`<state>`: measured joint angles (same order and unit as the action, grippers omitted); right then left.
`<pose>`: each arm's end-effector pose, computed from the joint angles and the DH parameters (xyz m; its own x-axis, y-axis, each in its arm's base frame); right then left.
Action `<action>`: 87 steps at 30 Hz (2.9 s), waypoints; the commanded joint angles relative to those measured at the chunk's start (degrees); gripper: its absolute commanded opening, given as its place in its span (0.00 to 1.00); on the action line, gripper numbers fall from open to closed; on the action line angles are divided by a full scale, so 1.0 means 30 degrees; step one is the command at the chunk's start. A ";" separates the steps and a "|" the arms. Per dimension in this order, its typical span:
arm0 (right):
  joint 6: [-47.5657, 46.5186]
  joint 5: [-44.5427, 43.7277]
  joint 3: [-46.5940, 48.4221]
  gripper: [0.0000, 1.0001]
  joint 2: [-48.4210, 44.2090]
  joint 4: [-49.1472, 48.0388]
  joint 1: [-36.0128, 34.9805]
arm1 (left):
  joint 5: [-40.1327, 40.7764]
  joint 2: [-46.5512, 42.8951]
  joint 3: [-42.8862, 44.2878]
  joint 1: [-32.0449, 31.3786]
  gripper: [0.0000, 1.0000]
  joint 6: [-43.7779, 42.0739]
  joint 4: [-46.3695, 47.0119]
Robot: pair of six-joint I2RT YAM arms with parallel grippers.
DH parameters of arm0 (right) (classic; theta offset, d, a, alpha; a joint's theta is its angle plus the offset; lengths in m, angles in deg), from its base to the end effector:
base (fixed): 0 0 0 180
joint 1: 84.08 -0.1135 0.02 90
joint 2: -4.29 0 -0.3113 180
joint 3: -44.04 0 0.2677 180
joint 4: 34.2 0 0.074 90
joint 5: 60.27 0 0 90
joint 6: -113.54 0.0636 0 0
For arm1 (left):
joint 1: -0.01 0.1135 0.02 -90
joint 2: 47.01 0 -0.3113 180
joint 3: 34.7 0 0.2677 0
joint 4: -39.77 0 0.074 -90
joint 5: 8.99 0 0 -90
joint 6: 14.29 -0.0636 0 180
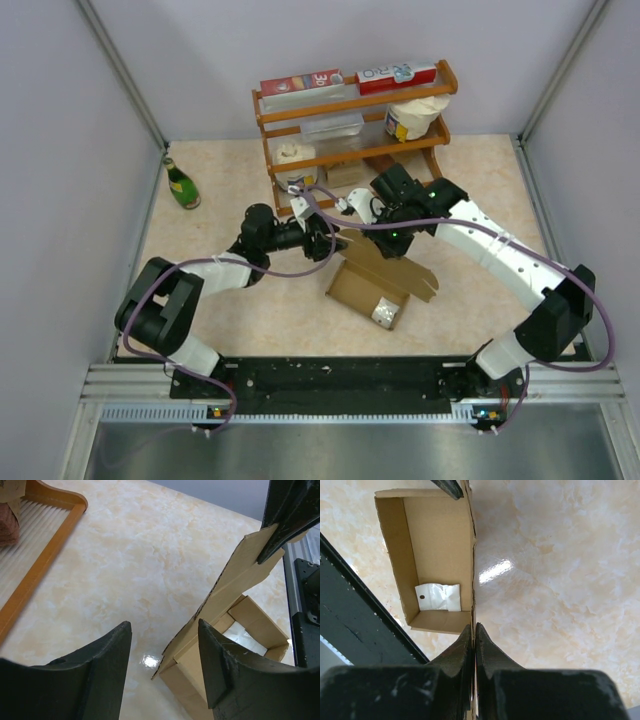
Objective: Fold the paper box
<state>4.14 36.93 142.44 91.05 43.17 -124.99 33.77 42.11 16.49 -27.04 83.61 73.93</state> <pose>0.2373 0.2162 0.3533 -0.4211 -0.8009 -0.4257 -0.8784 0.4771 -0.0288 0.2845 -0.1977 0.2525 -0.1901 -0.0077 -0.9817 0.9441 0.2730 -0.1850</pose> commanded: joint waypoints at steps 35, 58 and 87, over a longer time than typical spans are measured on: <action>0.0284 0.0324 -0.0065 0.00 -0.0268 0.0029 -0.0311 | 0.1185 -0.1552 0.2224 -0.2175 0.29 -0.3746 -0.6649; 0.1190 -0.0113 -0.0094 0.12 -0.0238 -0.0818 -0.0311 | 0.2680 -0.1817 0.2459 -0.2498 0.00 -0.2723 -0.8175; 0.9483 0.0236 -1.1051 0.70 -1.0053 -0.8144 0.6662 | 0.5611 -0.1699 0.2078 -0.2351 0.00 -0.2693 -0.9024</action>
<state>30.34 36.01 110.18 61.87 23.42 -105.67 50.23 36.99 22.96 -34.28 75.18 45.14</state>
